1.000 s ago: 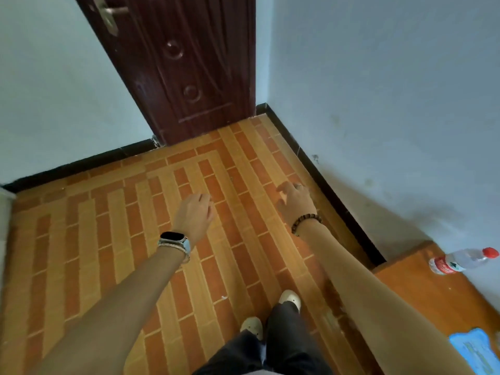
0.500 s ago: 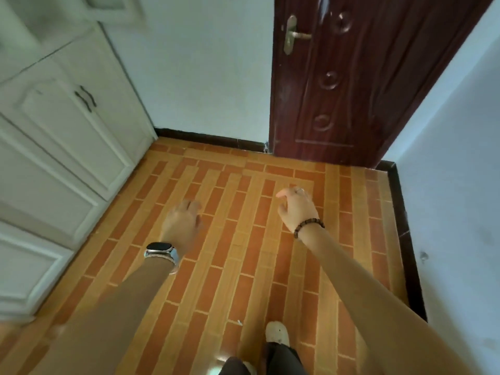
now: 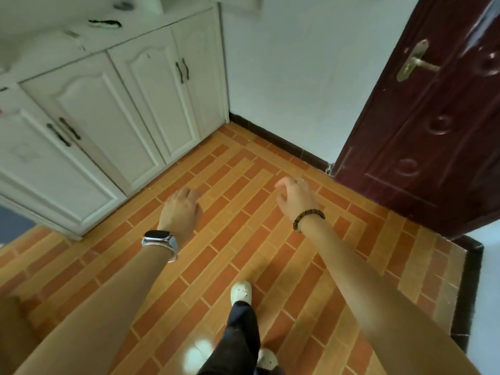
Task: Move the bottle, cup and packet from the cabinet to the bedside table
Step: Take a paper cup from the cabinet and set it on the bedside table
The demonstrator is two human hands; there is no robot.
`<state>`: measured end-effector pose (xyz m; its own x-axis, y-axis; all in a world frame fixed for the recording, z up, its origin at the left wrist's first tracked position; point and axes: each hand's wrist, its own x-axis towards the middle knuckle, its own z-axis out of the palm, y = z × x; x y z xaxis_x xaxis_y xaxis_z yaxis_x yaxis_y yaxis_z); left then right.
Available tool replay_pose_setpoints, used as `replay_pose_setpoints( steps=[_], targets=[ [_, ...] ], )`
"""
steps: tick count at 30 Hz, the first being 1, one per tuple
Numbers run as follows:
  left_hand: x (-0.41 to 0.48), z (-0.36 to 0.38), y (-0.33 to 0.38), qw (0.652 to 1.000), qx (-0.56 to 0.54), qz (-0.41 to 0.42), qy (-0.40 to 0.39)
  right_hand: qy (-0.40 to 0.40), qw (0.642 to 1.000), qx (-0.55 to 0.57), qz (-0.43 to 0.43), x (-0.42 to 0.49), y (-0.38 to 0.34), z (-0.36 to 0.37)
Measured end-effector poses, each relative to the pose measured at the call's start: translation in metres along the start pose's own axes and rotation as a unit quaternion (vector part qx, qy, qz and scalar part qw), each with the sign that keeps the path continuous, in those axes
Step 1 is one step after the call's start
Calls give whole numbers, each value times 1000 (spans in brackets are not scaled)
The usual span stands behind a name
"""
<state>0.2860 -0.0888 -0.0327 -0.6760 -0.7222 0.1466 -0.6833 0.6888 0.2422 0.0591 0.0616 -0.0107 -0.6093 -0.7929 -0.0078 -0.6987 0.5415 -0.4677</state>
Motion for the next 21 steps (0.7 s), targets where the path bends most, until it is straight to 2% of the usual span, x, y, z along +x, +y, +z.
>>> replay_pose_setpoints(
  steps=[15, 21],
  targets=[
    [194, -6, -79, 999, 13, -23, 19, 3, 990, -97, -102, 224, -79, 7],
    [249, -3, -105, 999, 12, -29, 24, -9, 988, -95, -120, 285, -92, 20]
  ],
)
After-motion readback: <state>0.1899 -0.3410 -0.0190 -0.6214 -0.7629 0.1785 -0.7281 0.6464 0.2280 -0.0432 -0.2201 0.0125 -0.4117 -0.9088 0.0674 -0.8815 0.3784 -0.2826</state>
